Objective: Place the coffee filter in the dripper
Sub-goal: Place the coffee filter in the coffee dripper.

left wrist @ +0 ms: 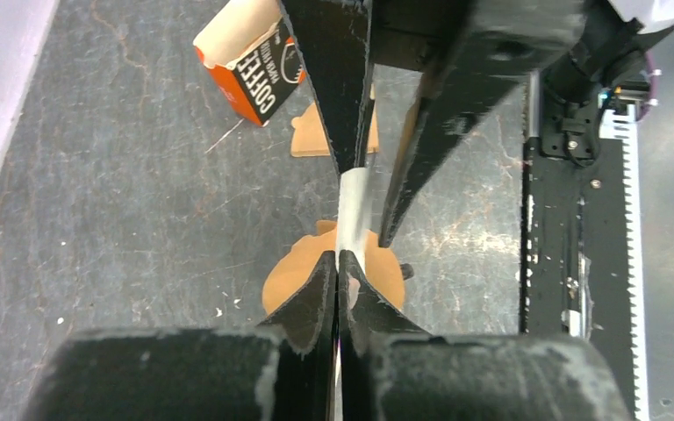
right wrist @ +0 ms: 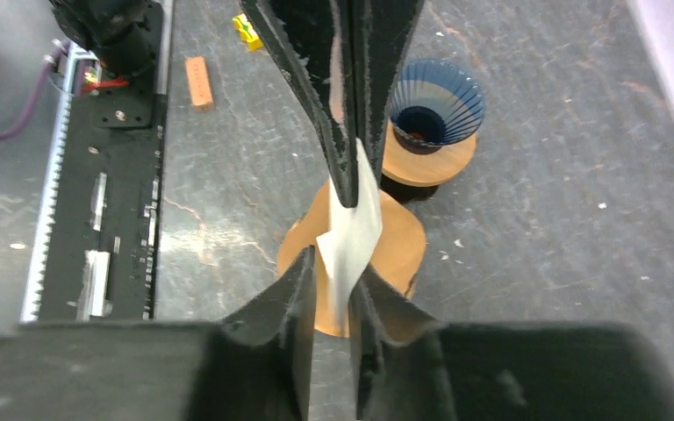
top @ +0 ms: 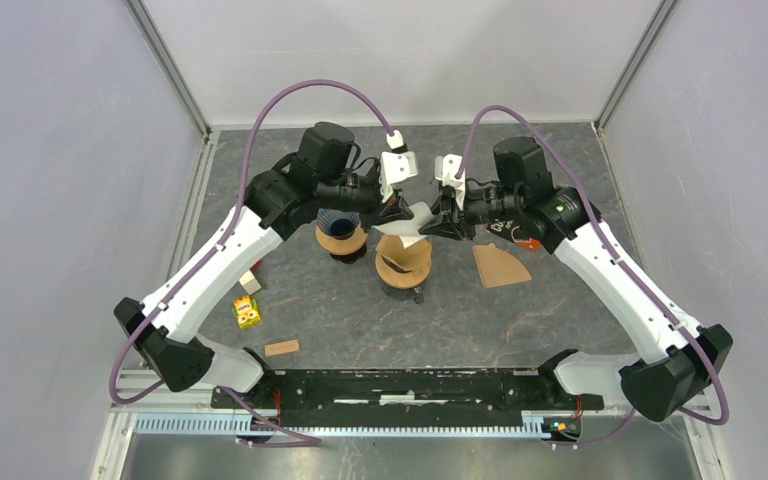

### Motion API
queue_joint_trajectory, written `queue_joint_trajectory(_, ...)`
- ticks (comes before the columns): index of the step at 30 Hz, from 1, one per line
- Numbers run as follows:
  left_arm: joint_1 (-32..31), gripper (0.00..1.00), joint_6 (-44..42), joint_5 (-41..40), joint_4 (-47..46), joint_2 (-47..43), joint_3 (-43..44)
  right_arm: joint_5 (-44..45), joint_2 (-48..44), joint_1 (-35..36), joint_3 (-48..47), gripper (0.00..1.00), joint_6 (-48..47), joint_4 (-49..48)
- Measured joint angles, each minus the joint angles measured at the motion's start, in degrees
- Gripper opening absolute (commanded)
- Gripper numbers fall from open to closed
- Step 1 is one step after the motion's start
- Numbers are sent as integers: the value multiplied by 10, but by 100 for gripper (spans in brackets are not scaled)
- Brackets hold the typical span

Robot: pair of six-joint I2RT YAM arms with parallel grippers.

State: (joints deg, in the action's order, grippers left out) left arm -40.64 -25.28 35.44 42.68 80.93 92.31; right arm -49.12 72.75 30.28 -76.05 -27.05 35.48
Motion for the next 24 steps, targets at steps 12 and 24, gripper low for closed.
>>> queue_joint_trajectory(12, 35, 2, 104, 2, -66, -48, -42, 75, -93, 0, 7, 61, -20, -19)
queue_joint_trajectory(24, 35, 2, 151, 47, -98, -52, -69, 89, -79, 1, 5, 59, -24, -29)
